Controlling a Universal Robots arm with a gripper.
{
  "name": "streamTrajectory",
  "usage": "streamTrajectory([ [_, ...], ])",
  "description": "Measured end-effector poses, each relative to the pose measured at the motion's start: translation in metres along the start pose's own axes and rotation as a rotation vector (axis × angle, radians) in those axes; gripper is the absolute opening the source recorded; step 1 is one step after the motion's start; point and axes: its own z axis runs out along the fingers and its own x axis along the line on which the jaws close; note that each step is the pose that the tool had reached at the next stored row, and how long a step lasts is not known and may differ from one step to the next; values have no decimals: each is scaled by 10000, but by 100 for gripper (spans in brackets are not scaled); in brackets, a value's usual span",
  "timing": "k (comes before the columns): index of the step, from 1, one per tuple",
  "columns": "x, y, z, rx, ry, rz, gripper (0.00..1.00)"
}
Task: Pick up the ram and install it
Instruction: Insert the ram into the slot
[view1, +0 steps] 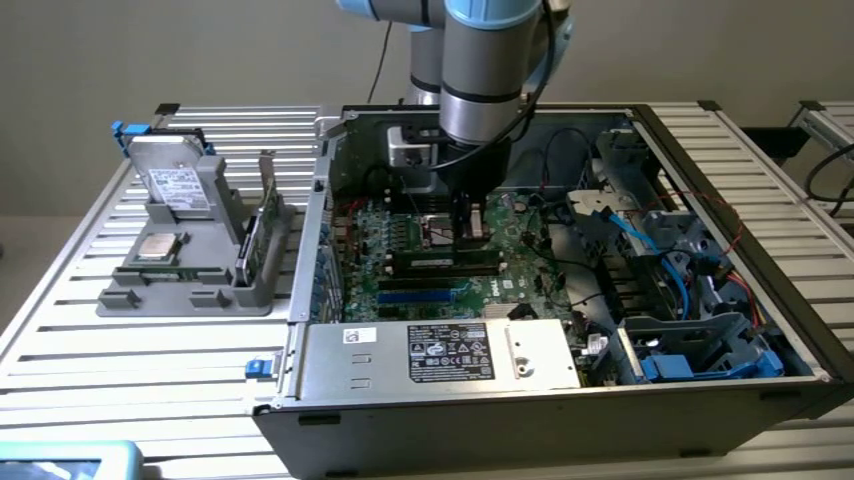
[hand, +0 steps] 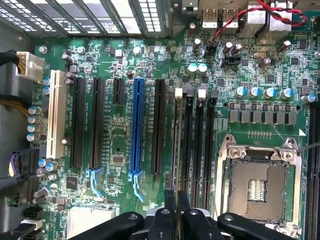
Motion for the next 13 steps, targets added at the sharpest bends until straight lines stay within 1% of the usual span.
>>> streamTrajectory([
  [4,-2,5,20,24,4,4,13],
  [11,-3,10,31,43,7,7,13],
  [13,-3,9,31,45,5,7,15],
])
